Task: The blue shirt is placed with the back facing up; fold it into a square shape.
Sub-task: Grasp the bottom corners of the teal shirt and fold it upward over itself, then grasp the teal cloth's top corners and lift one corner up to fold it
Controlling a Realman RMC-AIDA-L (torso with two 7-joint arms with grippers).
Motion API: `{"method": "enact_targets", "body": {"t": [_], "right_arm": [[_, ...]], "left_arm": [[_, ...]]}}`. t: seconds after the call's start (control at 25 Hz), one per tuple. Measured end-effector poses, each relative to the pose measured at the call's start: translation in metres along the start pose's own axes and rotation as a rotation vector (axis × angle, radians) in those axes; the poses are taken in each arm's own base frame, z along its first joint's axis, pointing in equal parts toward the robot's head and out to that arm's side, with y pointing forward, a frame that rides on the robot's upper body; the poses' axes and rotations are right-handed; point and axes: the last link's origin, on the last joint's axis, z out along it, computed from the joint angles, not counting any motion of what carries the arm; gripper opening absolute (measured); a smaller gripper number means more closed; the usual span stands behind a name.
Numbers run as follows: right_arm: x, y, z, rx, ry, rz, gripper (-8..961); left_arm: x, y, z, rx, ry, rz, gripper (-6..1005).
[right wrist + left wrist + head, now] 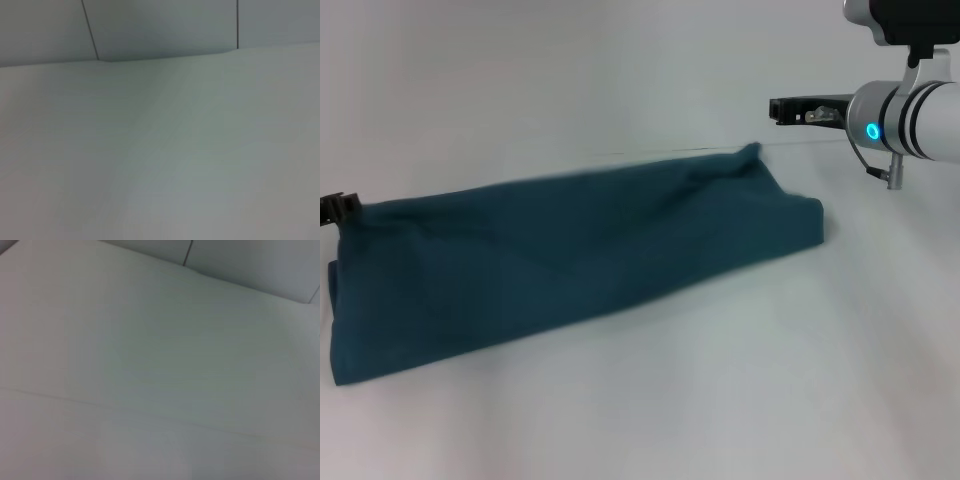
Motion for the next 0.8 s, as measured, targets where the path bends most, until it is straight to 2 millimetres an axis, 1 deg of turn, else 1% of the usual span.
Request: {"method": "enact_targets", "body": {"t": [0.2, 0.56, 0.6, 0.76, 0.8], "right_arm": [[0.000, 0.002, 0.001, 0.001, -0.002, -0.016, 346], [0.004, -0.001, 0.001, 0.002, 0.011, -0.013, 626], [0.004, -0.001, 0.000, 0.000, 0.014, -0.013, 662], [0.005, -0.001, -0.003, -0.027, 0.043, -0.020, 806], [0.003, -0.001, -0.004, -0.035, 0.048, -0.027, 831]], "left_arm": [[-0.001, 0.000, 0.004, 0.000, -0.015, 0.001, 300], [0.003, -0.003, 0.001, -0.010, -0.027, -0.002, 552], [0.004, -0.005, -0.001, -0.020, -0.040, -0.010, 579], [0.007, -0.006, -0.014, -0.065, -0.130, -0.049, 802], [0.007, -0.006, -0.019, -0.071, -0.170, -0.064, 824]]}}
